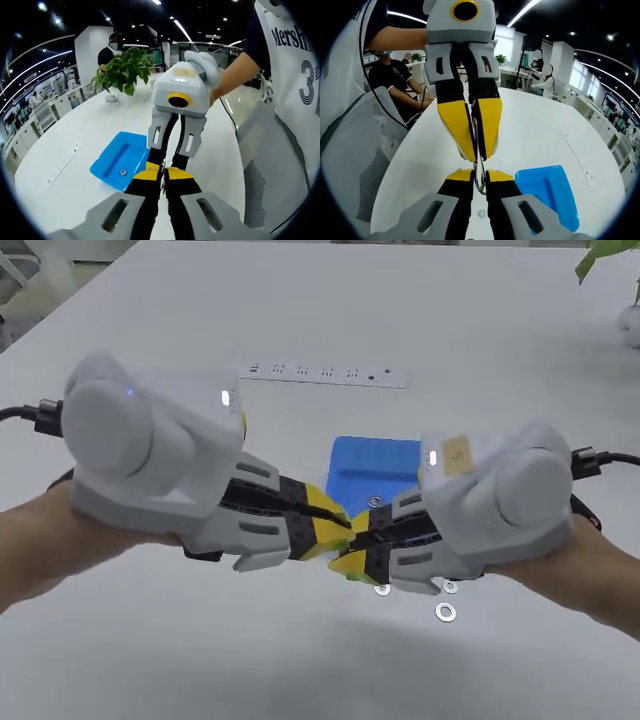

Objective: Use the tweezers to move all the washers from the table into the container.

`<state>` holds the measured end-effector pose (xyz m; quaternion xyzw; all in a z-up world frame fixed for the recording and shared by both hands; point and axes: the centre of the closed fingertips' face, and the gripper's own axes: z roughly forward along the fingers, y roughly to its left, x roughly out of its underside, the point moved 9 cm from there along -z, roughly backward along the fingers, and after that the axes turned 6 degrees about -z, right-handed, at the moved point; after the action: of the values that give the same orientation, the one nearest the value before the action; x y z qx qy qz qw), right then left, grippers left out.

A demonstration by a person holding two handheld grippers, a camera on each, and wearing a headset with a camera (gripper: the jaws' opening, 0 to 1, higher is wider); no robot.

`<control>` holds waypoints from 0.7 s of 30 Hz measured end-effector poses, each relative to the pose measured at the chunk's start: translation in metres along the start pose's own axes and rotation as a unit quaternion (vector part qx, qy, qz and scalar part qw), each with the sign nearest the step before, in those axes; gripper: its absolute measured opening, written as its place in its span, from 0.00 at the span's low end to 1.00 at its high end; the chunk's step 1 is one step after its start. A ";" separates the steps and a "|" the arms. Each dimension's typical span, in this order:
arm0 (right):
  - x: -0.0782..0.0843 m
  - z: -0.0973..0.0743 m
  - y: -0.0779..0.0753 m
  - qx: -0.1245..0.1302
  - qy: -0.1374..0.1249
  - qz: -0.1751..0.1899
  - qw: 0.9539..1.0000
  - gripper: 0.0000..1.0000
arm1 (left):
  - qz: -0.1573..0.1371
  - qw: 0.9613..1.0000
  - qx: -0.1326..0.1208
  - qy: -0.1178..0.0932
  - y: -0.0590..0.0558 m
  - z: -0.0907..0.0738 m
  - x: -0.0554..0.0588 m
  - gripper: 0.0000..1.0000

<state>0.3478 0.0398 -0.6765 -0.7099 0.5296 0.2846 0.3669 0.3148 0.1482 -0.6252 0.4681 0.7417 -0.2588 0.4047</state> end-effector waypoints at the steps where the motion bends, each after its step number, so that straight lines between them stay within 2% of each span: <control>1: -0.001 -0.002 0.000 0.001 0.000 -0.001 1.000 0.10 | -0.001 1.000 0.002 -0.002 -0.001 0.000 -0.003 0.07; 5: -0.002 -0.012 0.000 0.009 0.000 -0.003 1.000 0.10 | 0.013 1.000 -0.003 -0.009 -0.005 0.003 -0.010 0.07; 10: -0.003 -0.021 0.003 0.013 -0.002 -0.004 1.000 0.10 | 0.028 1.000 0.009 -0.008 -0.009 0.003 -0.018 0.07; 14: -0.004 -0.025 0.003 0.017 -0.003 -0.007 1.000 0.10 | 0.028 0.999 0.016 -0.009 -0.010 0.004 -0.022 0.07; 21: -0.007 -0.029 -0.004 0.022 0.003 -0.022 0.999 0.10 | 0.050 0.998 0.027 0.000 -0.003 0.004 -0.029 0.07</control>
<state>0.3501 0.0199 -0.6536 -0.7140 0.5209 0.2624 0.3874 0.3200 0.1294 -0.6031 0.5153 0.7101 -0.2586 0.4040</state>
